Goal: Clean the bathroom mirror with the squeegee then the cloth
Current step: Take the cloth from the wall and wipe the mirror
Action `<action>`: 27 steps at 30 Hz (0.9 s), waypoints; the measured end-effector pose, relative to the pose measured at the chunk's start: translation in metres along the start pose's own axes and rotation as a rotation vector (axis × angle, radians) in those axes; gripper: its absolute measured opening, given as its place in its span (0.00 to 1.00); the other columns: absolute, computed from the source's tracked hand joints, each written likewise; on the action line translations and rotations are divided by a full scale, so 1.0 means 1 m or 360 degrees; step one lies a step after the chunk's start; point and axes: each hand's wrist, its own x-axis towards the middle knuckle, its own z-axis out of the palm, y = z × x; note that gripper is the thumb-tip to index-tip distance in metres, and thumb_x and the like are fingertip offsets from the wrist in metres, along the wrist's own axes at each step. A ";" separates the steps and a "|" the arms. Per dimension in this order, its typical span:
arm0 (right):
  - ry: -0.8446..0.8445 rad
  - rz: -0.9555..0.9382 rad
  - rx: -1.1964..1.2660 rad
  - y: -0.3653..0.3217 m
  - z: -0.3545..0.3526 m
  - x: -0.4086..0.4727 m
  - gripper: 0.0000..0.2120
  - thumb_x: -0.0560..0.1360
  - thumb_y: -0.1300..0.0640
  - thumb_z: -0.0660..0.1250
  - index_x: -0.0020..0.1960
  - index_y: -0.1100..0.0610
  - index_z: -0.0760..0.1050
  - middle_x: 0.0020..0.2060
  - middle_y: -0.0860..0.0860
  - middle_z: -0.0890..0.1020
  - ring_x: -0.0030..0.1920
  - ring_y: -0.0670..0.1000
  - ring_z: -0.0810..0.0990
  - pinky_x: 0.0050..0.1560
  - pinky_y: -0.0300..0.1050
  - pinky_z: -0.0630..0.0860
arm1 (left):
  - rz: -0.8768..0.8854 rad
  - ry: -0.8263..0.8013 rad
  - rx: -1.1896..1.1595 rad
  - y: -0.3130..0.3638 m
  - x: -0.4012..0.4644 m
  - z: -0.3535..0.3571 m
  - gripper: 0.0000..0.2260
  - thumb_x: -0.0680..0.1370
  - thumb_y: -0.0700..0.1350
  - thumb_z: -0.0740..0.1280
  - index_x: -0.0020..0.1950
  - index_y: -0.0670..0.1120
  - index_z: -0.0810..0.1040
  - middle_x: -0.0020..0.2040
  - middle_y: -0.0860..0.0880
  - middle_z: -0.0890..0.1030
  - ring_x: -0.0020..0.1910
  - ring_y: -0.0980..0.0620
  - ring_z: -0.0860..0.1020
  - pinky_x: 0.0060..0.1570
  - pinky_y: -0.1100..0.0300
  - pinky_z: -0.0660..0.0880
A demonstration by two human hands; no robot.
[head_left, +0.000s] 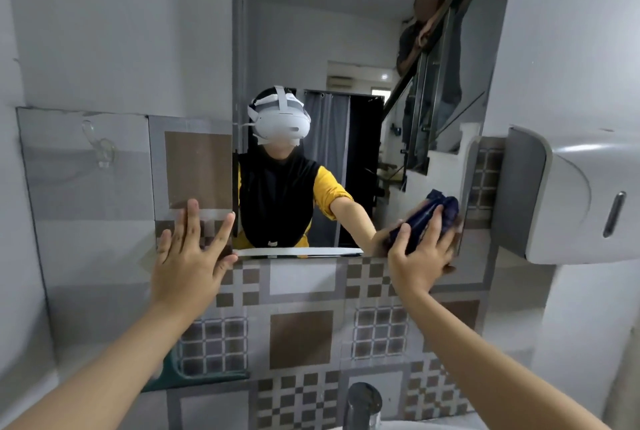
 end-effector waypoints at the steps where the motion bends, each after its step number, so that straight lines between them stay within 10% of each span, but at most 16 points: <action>1: -0.0011 -0.0007 0.0000 -0.010 0.008 -0.012 0.32 0.75 0.40 0.55 0.77 0.41 0.50 0.79 0.51 0.50 0.76 0.62 0.51 0.70 0.73 0.54 | 0.0006 -0.0010 0.0005 0.000 0.000 -0.003 0.27 0.76 0.59 0.49 0.74 0.53 0.56 0.74 0.35 0.51 0.70 0.35 0.59 0.64 0.42 0.55; 5: -0.0085 -0.0165 0.0162 -0.054 0.045 -0.070 0.31 0.76 0.45 0.60 0.77 0.45 0.56 0.79 0.51 0.47 0.78 0.59 0.46 0.67 0.76 0.43 | 0.0036 -0.0095 -0.0003 -0.005 0.001 -0.015 0.26 0.76 0.58 0.48 0.74 0.54 0.55 0.73 0.37 0.55 0.69 0.37 0.62 0.65 0.43 0.55; 15: -0.0468 -0.0605 0.0449 -0.121 0.105 -0.182 0.34 0.76 0.64 0.65 0.73 0.42 0.55 0.78 0.51 0.53 0.78 0.56 0.43 0.68 0.75 0.49 | -0.0006 -0.0222 -0.0478 -0.039 -0.008 -0.032 0.25 0.76 0.57 0.49 0.73 0.56 0.49 0.75 0.49 0.50 0.74 0.49 0.50 0.69 0.44 0.48; 18: -0.0693 -0.0617 0.0604 -0.129 0.103 -0.196 0.37 0.76 0.67 0.63 0.74 0.39 0.53 0.78 0.49 0.56 0.78 0.49 0.46 0.71 0.69 0.58 | -0.0106 -0.0191 -0.0843 -0.041 -0.011 -0.042 0.24 0.78 0.54 0.54 0.74 0.54 0.52 0.74 0.47 0.60 0.72 0.50 0.60 0.71 0.49 0.44; 22: -0.0890 -0.0590 0.0979 -0.143 0.090 -0.203 0.34 0.76 0.66 0.66 0.74 0.45 0.59 0.72 0.48 0.69 0.72 0.48 0.68 0.68 0.49 0.71 | -0.0340 0.0001 -0.1394 -0.036 -0.014 -0.072 0.18 0.78 0.45 0.61 0.68 0.48 0.68 0.60 0.48 0.78 0.52 0.63 0.77 0.57 0.69 0.72; 27: -0.1144 -0.0607 0.1201 -0.175 0.068 -0.202 0.29 0.77 0.64 0.66 0.74 0.51 0.61 0.69 0.39 0.69 0.70 0.37 0.67 0.68 0.34 0.67 | -0.0485 0.0055 -0.1939 -0.040 -0.009 -0.113 0.10 0.75 0.37 0.66 0.54 0.44 0.81 0.49 0.53 0.83 0.50 0.59 0.81 0.48 0.71 0.75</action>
